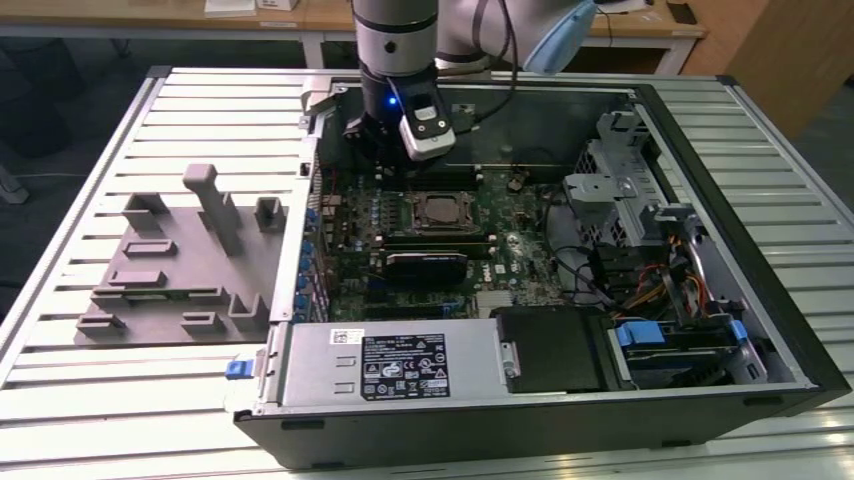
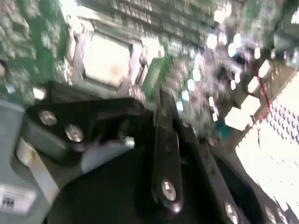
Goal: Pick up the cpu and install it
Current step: 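Install the first cpu locking lever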
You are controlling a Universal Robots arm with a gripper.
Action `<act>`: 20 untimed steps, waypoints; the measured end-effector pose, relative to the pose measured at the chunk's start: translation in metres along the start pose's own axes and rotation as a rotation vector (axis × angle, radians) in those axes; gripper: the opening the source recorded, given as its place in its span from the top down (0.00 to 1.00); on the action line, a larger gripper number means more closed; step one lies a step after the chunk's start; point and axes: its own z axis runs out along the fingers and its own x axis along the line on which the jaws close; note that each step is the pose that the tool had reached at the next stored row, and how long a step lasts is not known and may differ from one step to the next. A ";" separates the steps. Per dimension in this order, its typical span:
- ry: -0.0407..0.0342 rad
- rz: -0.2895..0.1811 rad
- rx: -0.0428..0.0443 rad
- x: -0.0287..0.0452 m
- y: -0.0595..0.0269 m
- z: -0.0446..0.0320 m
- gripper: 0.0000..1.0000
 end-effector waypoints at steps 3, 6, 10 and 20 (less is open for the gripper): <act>-0.0001 0.000 -0.0002 -0.0001 0.0001 -0.0049 0.89; -0.0001 0.000 -0.0003 -0.0001 0.0001 -0.0051 0.89; 0.0012 0.000 -0.0064 0.0023 -0.0004 -0.0052 0.89; 0.0130 -0.004 -0.0686 0.0045 -0.0013 -0.0052 0.89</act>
